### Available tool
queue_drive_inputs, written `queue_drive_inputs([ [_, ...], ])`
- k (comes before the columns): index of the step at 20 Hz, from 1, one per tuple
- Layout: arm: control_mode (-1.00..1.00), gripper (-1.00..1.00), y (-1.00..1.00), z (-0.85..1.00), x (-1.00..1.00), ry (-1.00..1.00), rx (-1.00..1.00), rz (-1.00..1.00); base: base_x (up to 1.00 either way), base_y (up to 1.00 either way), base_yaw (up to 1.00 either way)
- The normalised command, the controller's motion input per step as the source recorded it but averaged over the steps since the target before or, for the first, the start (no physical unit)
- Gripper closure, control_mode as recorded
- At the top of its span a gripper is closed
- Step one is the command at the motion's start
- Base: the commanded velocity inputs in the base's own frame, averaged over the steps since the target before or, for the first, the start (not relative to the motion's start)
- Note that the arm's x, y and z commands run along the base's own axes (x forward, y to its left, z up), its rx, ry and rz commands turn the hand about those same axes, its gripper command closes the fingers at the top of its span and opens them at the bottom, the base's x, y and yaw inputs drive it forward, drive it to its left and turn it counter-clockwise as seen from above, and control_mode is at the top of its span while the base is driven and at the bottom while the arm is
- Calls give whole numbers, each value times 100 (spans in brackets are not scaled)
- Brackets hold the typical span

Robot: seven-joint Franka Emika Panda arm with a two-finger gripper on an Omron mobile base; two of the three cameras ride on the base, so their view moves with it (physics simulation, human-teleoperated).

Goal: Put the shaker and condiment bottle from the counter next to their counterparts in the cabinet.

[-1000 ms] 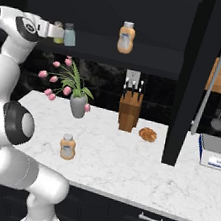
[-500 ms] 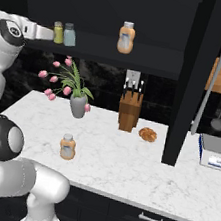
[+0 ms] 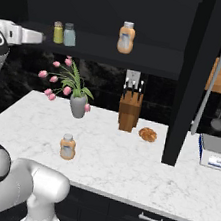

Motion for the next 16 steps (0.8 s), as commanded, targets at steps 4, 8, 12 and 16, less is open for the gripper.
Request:
queue_drive_inputs([
  [4, -100, -100, 0, -12, -76, -6, -10, -16, 0, 0, 0],
  [8, -100, -100, -4, -38, -90, -6, -9, -24, 0, 0, 0],
  [12, -100, -100, -24, -27, -71, -13, -12, -15, 0, 0, 0],
  [16, -100, -100, -42, -40, -79, -13, -3, -5, 0, 0, 0],
])
